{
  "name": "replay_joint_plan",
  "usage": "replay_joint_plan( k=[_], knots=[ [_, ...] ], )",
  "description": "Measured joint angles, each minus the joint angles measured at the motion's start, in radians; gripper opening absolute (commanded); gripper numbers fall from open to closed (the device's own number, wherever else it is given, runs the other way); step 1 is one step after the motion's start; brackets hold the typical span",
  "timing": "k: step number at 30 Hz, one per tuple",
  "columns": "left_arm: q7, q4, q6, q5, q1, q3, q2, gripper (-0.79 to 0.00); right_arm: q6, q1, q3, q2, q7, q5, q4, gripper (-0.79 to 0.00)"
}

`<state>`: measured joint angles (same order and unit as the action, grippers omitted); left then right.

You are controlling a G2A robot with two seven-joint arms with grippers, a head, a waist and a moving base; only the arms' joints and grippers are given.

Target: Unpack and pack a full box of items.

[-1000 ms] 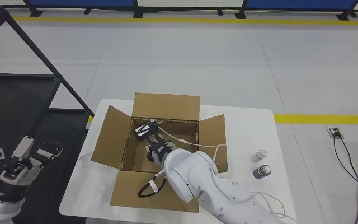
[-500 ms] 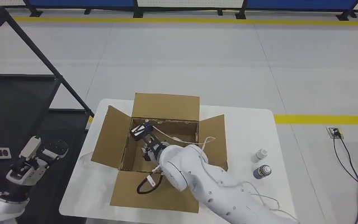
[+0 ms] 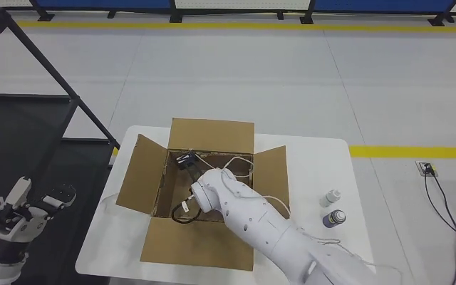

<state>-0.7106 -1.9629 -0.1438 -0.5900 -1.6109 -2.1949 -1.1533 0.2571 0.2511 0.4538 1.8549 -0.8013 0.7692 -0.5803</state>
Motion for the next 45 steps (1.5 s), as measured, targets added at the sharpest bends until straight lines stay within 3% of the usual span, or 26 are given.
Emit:
replay_joint_plan(
  k=[7, 12, 15, 25, 38, 45],
  knots=[
    [0.0, 0.0, -0.001, 0.001, 0.0, 0.0, 0.0, 0.0, -0.055, -0.018, 0.002, 0.071, 0.085, -0.048, 0.181, -0.776],
    [0.0, 0.0, -0.001, 0.001, 0.0, 0.0, 0.0, 0.0, -0.081, -0.027, 0.009, 0.103, 0.112, -0.063, 0.259, -0.493],
    [0.0, 0.0, -0.001, 0.001, 0.0, 0.0, 0.0, 0.0, -0.093, -0.031, 0.014, 0.117, 0.122, -0.067, 0.288, -0.409],
    [0.0, 0.0, -0.001, 0.001, 0.0, 0.0, 0.0, 0.0, -0.102, -0.044, 0.027, 0.144, 0.154, -0.058, 0.314, -0.4],
    [0.0, 0.0, -0.001, 0.001, 0.0, 0.0, 0.0, 0.0, 0.041, -0.026, 0.048, 0.119, 0.233, 0.037, 0.132, -0.397],
    [0.0, 0.0, -0.001, 0.001, 0.0, 0.0, 0.0, 0.0, 0.16, 0.078, 0.095, 0.036, 0.211, 0.189, -0.173, -0.308]
  ],
)
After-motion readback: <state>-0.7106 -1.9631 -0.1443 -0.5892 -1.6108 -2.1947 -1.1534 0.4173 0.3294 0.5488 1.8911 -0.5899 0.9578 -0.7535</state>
